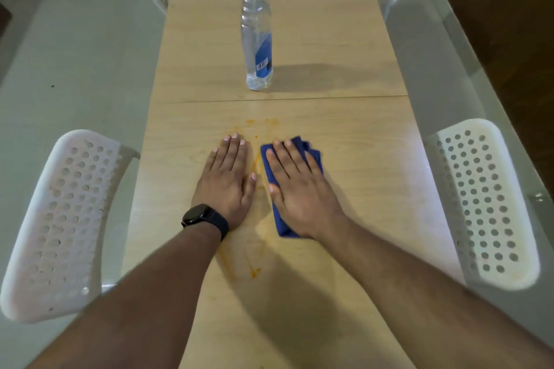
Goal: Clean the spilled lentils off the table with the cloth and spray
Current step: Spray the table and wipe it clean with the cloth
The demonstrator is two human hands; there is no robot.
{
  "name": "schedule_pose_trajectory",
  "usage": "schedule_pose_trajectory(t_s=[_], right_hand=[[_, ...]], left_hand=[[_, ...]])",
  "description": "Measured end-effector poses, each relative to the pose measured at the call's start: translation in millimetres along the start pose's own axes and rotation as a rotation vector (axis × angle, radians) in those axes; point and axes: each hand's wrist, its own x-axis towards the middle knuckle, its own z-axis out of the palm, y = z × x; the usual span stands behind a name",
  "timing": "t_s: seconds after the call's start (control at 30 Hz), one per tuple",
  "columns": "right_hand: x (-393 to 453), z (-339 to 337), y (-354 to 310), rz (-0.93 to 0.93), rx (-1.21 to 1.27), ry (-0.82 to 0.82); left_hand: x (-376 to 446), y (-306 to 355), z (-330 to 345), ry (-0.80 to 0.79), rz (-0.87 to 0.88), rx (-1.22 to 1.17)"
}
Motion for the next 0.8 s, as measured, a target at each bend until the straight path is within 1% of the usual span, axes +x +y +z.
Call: schedule_pose_trajectory(t_s=[0.07,0.1,0.17,0.23,0.33,0.4,0.47,0.57,0.63,0.67,0.73,0.8], right_hand=[[-19.9,-3.6,18.7,-0.07,0.01,-0.034],[-20.2,-4.7,31.4,-0.058,0.009,-0.03],[-2.6,-5.0,54.3,0.047,-0.003,-0.008],[33.7,-5.0,64.9,0.155,-0.014,0.017],[90.3,-7.4,54.5,0.221,-0.001,0.035],[112.2,-4.9,36.6,0.191,0.01,0.043],[110.4,-2.2,15.7,0.127,0.024,0.042],[64.4,-2.1,-3.4,-0.034,0.027,0.002],[22.1,-6.3,-1.5,-0.157,0.034,-0.031],[2.8,-8.2,4.8,-0.189,0.037,-0.048],[-13.3,-7.8,26.5,-0.193,0.015,-0.059],[2.0,-6.5,47.0,-0.102,-0.012,-0.027]], left_hand=[[0.6,1.0,-2.3,0.0,-0.004,-0.004],[0.9,1.3,-2.5,-0.001,-0.004,-0.001],[0.8,1.5,-2.0,-0.008,-0.013,0.011],[0.3,0.3,-0.3,-0.004,-0.017,0.019],[0.6,-1.4,0.8,0.005,-0.015,0.016],[0.8,-1.7,2.4,0.018,-0.015,0.007],[-0.4,-2.0,2.9,0.028,-0.022,0.001],[-1.7,-0.6,1.8,0.032,-0.036,-0.009],[-2.3,-0.1,-0.3,0.018,-0.044,-0.011],[-2.0,0.7,-1.3,0.012,-0.044,-0.012],[-1.5,1.6,-2.0,0.005,-0.049,-0.007],[-1.0,2.4,-1.1,0.003,-0.044,-0.016]])
